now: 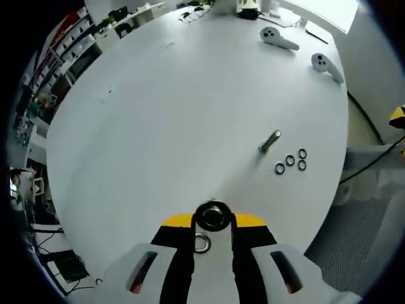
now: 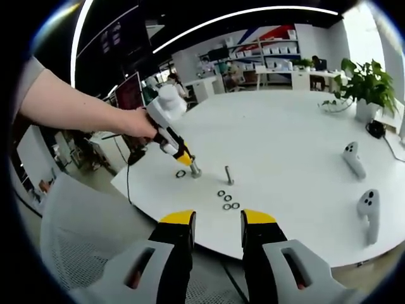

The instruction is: Place the washer onto the threaded stud by aligning its center hole with the stud, sliding it down to the base, and recovering from edge contact or off-axis alignment until the washer reaches the visible bottom stop.

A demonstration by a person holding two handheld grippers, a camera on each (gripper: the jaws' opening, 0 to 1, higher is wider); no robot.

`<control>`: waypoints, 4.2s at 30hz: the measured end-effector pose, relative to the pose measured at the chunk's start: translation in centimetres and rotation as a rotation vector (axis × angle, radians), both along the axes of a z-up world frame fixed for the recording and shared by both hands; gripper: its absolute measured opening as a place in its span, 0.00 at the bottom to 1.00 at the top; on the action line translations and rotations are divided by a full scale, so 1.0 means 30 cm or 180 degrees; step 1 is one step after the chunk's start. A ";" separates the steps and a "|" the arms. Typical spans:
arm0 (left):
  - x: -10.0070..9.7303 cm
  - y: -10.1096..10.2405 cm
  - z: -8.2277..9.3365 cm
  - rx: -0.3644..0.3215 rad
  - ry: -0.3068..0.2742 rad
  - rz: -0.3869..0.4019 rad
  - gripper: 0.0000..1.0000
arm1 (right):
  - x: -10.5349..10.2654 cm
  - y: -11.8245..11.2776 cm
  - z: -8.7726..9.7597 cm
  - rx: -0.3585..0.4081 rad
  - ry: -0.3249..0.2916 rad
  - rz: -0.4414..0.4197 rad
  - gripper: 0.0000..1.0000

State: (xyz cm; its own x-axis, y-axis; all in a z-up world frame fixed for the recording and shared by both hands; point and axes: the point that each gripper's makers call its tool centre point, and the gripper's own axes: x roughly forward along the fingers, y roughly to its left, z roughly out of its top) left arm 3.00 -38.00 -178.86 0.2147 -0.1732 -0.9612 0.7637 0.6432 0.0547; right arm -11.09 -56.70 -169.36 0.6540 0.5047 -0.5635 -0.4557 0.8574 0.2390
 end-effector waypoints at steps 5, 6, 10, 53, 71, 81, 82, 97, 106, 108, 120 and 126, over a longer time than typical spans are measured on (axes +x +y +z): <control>0.002 0.002 -0.015 0.0068 0.0059 -0.0053 0.19 | 0.000 -0.002 -0.002 -0.0006 0.0009 -0.0010 0.31; 0.003 0.001 -0.023 0.0077 0.0058 -0.0063 0.19 | 0.000 -0.003 -0.002 -0.0006 0.0012 -0.0013 0.31; -0.005 -0.003 -0.056 0.0132 0.0096 -0.0116 0.19 | -0.001 -0.005 -0.005 -0.0012 0.0025 -0.0021 0.31; -0.040 0.200 -0.167 0.0257 0.0185 0.0036 0.32 | -0.002 -0.001 -0.016 -0.0075 0.0064 0.0011 0.30; -0.059 0.192 -0.181 0.0079 0.0299 0.0179 0.28 | -0.003 -0.003 -0.019 -0.0094 0.0075 0.0000 0.30; -0.061 0.192 -0.188 0.0166 0.0363 0.0206 0.20 | -0.005 -0.001 -0.020 -0.0101 0.0082 0.0008 0.30; -0.060 0.192 -0.188 0.0186 0.0379 0.0214 0.20 | -0.005 -0.001 -0.020 -0.0100 0.0082 0.0007 0.30; -0.062 0.194 -0.185 0.0207 0.0408 0.0234 0.19 | -0.006 -0.003 -0.024 -0.0104 0.0090 -0.0004 0.30; -0.103 0.200 -0.163 0.0230 0.0481 0.0004 0.18 | -0.007 0.000 -0.024 -0.0106 0.0095 0.0013 0.29; -0.104 0.197 -0.150 0.0211 0.0464 -0.0015 0.18 | -0.008 0.001 -0.024 -0.0108 0.0096 0.0018 0.29; -0.036 0.158 -0.019 -0.0001 0.0244 -0.0034 0.19 | -0.009 0.007 -0.020 -0.0094 0.0080 0.0043 0.29; -0.011 0.101 0.065 -0.0240 0.0145 -0.0063 0.19 | -0.007 0.007 -0.015 -0.0076 0.0060 0.0035 0.29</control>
State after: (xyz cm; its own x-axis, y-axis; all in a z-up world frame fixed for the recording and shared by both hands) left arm 2.66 -34.97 -176.91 0.1670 -0.2493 -0.9539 0.7769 0.6289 -0.0284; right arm -11.31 -56.49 -169.81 0.6377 0.4981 -0.5876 -0.4607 0.8579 0.2273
